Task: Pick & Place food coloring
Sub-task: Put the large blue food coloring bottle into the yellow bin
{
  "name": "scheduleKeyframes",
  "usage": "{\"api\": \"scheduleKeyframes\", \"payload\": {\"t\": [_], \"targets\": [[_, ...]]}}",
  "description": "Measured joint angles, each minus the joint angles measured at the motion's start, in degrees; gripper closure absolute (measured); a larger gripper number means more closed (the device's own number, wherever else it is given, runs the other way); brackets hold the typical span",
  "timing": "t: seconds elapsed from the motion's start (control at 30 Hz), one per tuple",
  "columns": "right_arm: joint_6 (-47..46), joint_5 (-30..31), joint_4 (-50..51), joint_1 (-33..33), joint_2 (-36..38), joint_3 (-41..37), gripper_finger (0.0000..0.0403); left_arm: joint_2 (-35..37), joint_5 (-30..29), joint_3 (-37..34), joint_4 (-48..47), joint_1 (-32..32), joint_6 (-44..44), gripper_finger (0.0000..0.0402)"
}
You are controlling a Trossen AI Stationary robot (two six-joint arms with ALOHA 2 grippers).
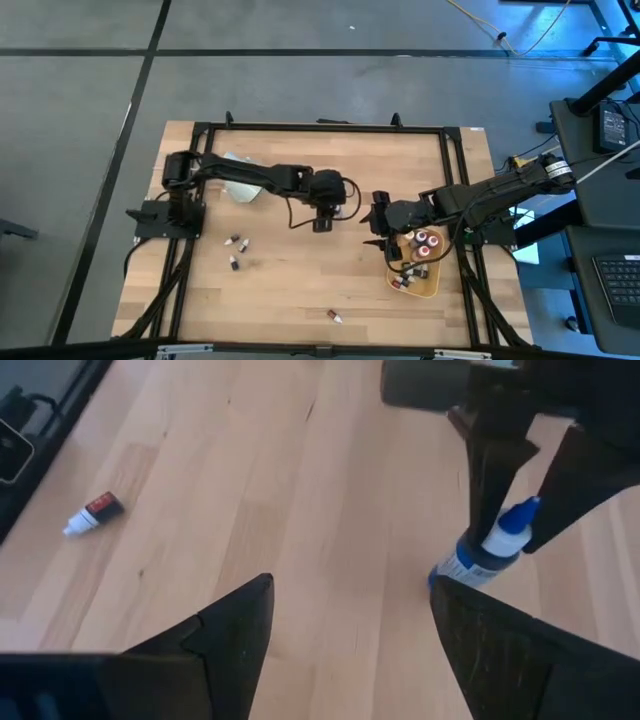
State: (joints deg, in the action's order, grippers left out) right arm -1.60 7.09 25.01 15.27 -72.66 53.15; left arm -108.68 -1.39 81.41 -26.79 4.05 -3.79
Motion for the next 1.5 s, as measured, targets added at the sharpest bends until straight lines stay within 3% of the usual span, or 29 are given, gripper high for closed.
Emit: {"api": "scheduleKeyframes", "payload": {"t": [0.3,0.83,1.03,1.37,1.5], "targets": [[-0.01,0.81,0.45,0.00,0.00,0.00,0.0134,-1.68,0.03,0.15,-0.21,0.16,1.42,0.0273],[-1.09,0.85,0.86,0.00,0.00,0.00,0.0134,-1.90,0.19,-0.02,1.51,0.03,2.01,0.0236],[-1.01,0.85,1.28,0.00,0.00,0.00,0.0134,-1.49,2.28,-0.04,0.53,-0.25,0.31,0.0201],[0.56,1.64,0.98,0.01,0.00,0.00,0.0134,9.65,-0.59,-0.30,-4.63,-1.16,2.22,0.0181],[-1.48,9.14,0.32,0.03,0.00,0.00,0.0134,17.05,-1.09,-3.47,-1.32,-2.62,2.14,0.0185]]}}
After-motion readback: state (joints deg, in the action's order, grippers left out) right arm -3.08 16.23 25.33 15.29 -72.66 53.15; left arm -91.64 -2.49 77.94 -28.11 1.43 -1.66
